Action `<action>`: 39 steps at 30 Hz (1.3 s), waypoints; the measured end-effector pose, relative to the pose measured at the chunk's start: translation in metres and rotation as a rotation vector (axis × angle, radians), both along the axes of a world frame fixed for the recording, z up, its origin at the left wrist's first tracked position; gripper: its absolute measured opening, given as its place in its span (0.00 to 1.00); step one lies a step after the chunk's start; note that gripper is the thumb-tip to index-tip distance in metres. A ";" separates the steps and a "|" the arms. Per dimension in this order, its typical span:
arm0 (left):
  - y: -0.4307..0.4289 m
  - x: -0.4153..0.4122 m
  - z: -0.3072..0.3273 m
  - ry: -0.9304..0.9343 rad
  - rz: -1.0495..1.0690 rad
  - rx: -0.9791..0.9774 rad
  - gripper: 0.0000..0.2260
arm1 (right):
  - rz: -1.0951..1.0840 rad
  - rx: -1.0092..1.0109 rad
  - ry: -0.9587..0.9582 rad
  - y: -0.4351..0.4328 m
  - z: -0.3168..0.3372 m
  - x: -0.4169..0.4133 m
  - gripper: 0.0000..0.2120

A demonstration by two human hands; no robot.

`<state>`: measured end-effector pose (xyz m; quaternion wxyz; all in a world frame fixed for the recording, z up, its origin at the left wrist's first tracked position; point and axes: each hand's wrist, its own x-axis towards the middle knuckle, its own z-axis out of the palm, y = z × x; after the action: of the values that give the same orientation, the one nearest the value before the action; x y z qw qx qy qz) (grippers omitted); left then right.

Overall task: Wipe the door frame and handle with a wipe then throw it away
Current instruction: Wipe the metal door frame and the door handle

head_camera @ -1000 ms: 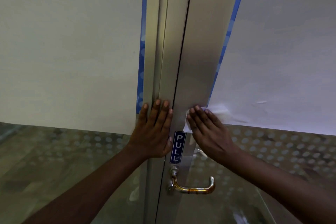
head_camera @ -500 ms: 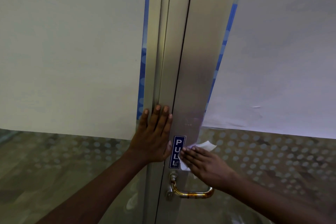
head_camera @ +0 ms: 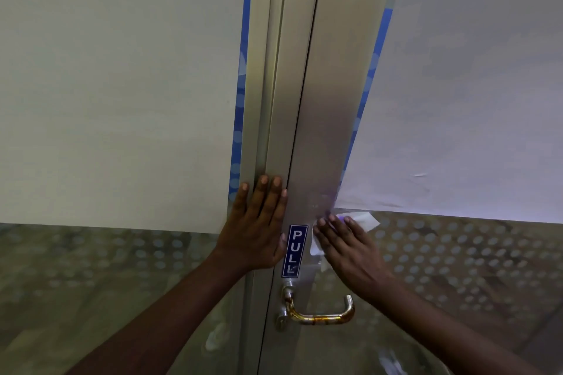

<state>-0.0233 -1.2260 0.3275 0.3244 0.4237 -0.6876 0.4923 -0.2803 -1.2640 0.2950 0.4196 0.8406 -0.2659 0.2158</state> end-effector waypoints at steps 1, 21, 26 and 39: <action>0.000 0.000 0.000 0.002 -0.002 0.002 0.36 | -0.011 -0.002 -0.028 0.004 -0.001 0.006 0.23; 0.006 0.001 0.004 0.012 -0.056 0.040 0.34 | 0.290 1.488 -2.304 0.125 0.030 0.018 0.11; 0.007 0.000 0.005 0.018 -0.064 0.051 0.32 | -0.047 1.170 -2.024 0.119 0.020 0.015 0.13; -0.005 -0.001 -0.005 0.052 -0.025 -0.033 0.32 | -0.174 0.914 -1.054 0.091 -0.042 0.087 0.12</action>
<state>-0.0238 -1.2312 0.3230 0.3551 0.4223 -0.6759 0.4885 -0.1930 -1.1730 0.2526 -0.1447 0.6919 -0.5642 0.4266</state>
